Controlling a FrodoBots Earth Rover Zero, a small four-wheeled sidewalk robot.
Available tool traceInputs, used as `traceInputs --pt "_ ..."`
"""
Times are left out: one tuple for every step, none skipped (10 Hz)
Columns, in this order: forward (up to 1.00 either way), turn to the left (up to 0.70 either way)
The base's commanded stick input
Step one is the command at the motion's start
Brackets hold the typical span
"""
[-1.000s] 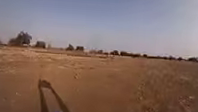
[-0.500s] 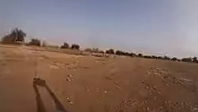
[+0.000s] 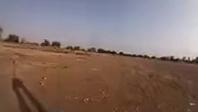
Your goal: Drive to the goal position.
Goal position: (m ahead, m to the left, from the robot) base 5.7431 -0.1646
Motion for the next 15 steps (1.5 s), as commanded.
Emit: traceInputs --pt "0.70 0.00" --pt "0.70 0.00" --pt "0.70 0.00" --pt "0.70 0.00" --pt "0.70 0.00" --pt "0.70 0.00" --pt "0.70 0.00" --pt "0.70 0.00" --pt "0.70 0.00" --pt "0.70 0.00" --pt "0.70 0.00" --pt "0.70 0.00" --pt "0.70 0.00" --pt "0.70 0.00" --pt "0.70 0.00"
